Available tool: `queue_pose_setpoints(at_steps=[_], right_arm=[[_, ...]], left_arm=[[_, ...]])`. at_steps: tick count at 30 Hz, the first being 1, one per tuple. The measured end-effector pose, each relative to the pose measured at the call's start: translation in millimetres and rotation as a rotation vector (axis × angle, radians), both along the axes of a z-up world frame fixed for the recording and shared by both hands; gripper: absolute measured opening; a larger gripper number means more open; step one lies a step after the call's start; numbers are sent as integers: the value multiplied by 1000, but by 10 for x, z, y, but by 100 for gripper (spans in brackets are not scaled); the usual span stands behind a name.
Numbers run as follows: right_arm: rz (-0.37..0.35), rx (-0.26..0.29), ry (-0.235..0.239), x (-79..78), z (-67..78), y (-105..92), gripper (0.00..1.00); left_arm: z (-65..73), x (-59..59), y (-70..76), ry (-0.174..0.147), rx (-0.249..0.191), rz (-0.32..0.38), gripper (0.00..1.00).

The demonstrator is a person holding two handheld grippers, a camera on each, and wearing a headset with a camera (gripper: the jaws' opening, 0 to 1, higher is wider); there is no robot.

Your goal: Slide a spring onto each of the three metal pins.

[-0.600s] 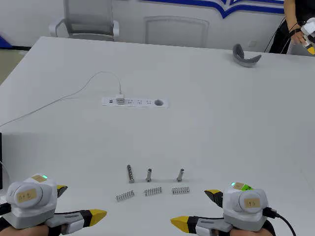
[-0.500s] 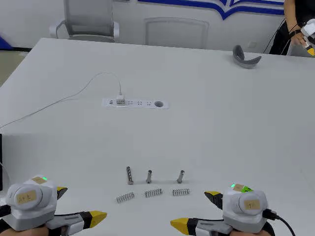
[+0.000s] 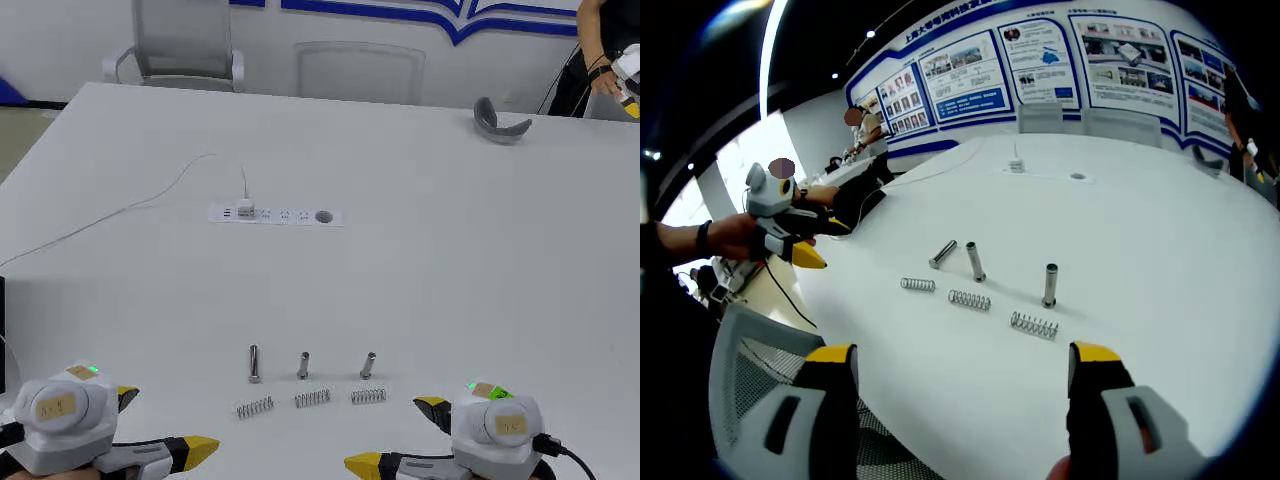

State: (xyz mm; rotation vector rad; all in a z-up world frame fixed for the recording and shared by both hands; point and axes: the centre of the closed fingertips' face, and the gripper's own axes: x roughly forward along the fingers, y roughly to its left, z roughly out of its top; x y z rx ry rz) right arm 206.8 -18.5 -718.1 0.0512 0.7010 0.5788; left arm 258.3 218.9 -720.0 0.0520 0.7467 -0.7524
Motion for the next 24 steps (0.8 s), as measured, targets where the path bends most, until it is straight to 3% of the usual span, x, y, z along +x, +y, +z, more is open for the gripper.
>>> queue_pose_setpoints(at_steps=[12, 24], right_arm=[[-4, 2, 7, -9, -29, -5, 88], [-6, 4, 12, -24, -37, -6, 88]], left_arm=[[1, 77, 8, 11, -5, 8, 85], [34, 231, -116, 21, -4, 4, 81]])
